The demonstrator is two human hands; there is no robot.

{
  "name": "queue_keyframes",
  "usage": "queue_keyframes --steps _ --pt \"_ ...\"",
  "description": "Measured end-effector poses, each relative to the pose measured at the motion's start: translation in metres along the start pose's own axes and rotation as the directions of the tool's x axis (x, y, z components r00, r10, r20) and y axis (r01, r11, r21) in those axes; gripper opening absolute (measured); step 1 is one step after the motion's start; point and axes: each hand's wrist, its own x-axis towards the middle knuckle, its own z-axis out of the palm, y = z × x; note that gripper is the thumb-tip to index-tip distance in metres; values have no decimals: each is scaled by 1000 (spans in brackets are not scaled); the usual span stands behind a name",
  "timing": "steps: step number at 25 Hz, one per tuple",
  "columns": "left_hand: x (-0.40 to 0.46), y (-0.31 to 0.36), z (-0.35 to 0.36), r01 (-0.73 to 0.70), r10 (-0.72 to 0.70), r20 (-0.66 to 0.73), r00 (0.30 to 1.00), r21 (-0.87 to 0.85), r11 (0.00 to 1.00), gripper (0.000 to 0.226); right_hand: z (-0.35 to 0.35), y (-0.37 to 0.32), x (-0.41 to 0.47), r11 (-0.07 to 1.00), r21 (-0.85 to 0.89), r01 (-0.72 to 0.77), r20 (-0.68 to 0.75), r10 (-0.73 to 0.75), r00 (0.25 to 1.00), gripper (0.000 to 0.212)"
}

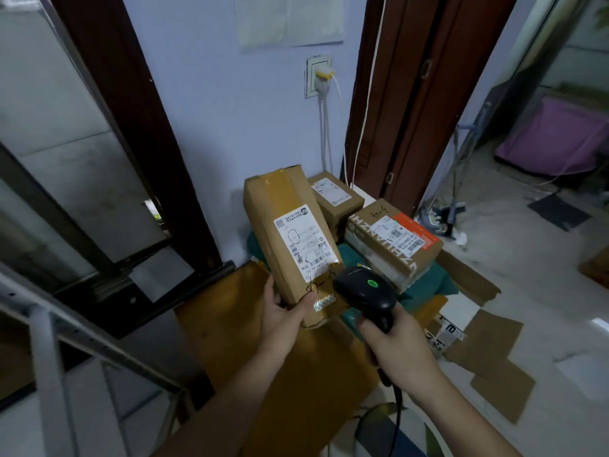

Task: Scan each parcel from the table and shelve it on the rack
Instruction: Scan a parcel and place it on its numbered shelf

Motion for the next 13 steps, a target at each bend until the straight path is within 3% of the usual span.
queue_keyframes --steps 13 --pt "-87 -20 2 -47 46 -39 998 -28 999 103 -36 9 -62 999 22 49 96 -51 994 10"
